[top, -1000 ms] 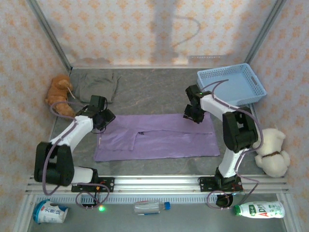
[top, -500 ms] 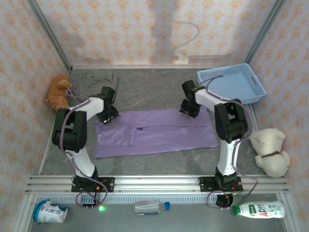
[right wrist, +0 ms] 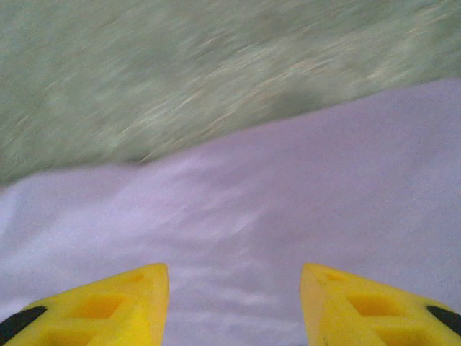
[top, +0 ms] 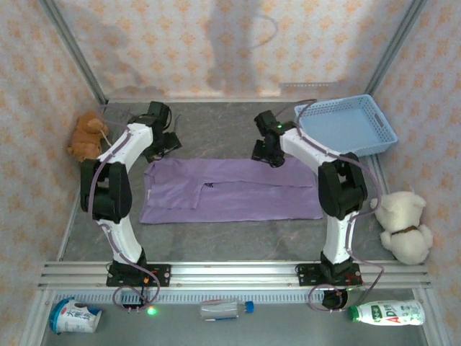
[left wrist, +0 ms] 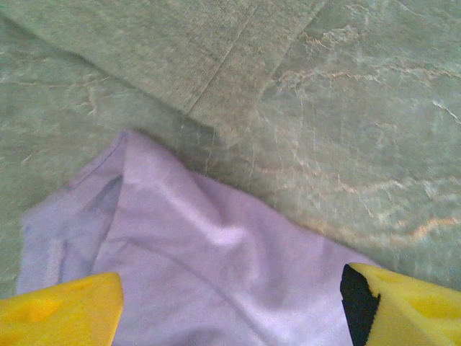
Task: Fold and stack the mixed laundry pile
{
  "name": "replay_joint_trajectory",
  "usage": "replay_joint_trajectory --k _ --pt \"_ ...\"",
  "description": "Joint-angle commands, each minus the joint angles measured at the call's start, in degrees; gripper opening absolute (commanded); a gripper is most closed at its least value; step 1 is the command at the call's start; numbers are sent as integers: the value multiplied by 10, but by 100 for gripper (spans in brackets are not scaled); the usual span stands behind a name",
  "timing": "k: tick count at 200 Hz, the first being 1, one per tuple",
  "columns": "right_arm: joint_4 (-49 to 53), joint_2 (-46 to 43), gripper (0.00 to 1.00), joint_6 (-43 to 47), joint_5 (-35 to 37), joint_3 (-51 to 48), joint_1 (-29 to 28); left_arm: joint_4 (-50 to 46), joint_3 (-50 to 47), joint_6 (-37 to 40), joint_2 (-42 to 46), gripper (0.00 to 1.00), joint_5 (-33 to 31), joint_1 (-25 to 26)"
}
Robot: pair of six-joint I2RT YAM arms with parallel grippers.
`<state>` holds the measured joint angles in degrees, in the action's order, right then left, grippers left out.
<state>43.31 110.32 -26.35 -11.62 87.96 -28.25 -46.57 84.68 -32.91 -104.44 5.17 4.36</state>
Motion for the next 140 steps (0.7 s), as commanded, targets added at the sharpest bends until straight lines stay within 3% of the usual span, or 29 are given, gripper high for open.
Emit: replay_joint_trajectory --k 1,32,72,114,140 --pt "17 -46 51 -22 1 -12 -76 -65 -23 47 71 80 7 -7" --pt "-36 -33 50 -92 -25 -25 -180 -62 -125 52 153 75 61 -32" --pt "-88 54 49 -134 -39 18 -282 -32 -255 46 215 59 96 -58" --pt "-104 119 47 -164 -47 72 -325 -8 -331 32 239 49 78 -66" --pt "-99 142 44 -177 -24 95 -325 23 -365 26 249 48 53 -72"
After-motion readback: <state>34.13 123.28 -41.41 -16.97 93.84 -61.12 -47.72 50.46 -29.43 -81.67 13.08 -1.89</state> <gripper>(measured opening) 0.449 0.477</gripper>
